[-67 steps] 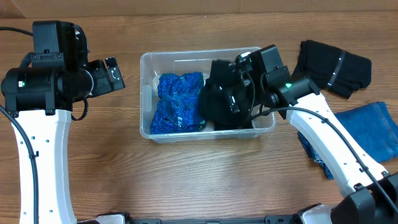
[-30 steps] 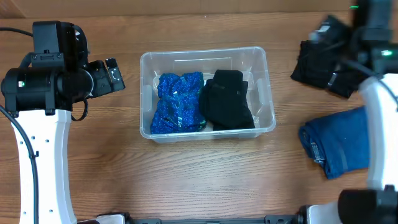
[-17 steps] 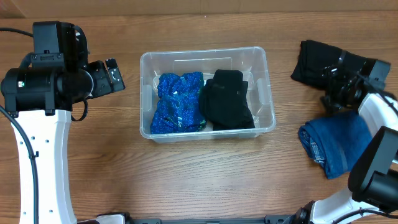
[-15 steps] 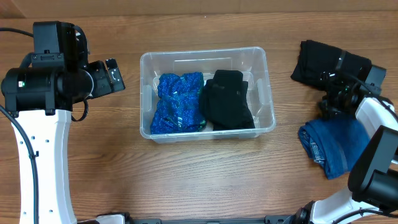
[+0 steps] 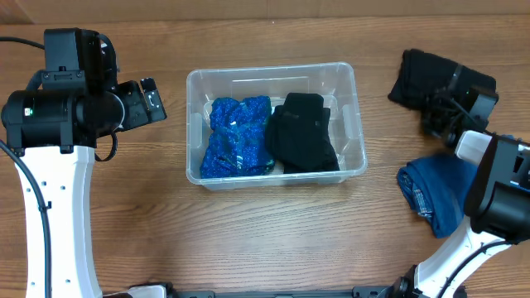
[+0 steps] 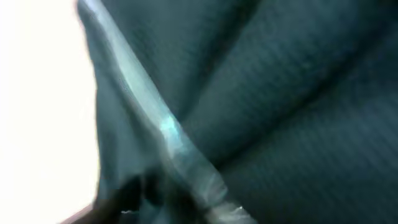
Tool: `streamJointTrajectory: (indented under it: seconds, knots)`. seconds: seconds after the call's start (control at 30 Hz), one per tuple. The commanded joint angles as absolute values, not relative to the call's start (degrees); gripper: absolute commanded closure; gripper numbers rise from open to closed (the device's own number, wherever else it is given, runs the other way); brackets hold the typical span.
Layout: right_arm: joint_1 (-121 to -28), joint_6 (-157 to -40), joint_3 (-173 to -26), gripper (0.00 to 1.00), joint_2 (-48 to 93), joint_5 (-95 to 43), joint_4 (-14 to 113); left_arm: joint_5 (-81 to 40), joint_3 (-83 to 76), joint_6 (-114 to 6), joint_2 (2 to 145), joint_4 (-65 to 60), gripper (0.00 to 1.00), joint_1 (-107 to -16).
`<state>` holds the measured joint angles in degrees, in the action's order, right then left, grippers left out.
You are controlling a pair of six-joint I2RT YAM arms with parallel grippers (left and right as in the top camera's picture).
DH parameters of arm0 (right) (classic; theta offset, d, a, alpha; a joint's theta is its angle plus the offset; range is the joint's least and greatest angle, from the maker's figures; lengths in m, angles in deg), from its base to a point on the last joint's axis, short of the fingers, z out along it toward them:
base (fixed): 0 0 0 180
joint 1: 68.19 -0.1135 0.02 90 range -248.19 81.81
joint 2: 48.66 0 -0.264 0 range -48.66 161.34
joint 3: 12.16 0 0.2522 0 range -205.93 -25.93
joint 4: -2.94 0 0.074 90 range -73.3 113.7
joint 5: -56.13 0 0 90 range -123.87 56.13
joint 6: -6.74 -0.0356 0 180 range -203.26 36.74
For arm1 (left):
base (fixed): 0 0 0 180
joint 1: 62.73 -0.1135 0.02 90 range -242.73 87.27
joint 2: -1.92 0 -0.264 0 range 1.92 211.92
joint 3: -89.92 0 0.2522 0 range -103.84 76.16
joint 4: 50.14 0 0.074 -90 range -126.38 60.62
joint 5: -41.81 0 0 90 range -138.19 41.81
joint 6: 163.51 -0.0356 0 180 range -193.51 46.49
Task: Pack container
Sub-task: 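Grasp the second folded black garment with the right gripper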
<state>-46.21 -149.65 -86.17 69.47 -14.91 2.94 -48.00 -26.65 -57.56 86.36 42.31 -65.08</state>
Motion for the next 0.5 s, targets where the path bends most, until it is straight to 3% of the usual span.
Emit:
streamJointTrajectory:
  seconds: [0.0,0.03,0.17,0.47]
  knots:
    - [-46.43,-145.69,-85.63,0.91,70.93,-13.60,2.63,-48.13,-27.46,-58.07,86.23,42.40,0.00,-65.32]
    - [-46.43,-143.48,-85.63,0.96,70.93,-11.61,2.61,-48.13,-27.48,-58.07,86.23,42.55,0.00,-65.32]
    - [-46.43,-134.35,-86.72,0.96,68.44,-2.65,6.28,-48.13,-27.48,-58.07,86.23,43.08,0.00,-65.32]
    - [-46.45,-116.93,-86.83,0.96,35.57,-3.81,26.11,-48.64,-27.48,-58.33,86.23,42.71,0.00,-65.34]
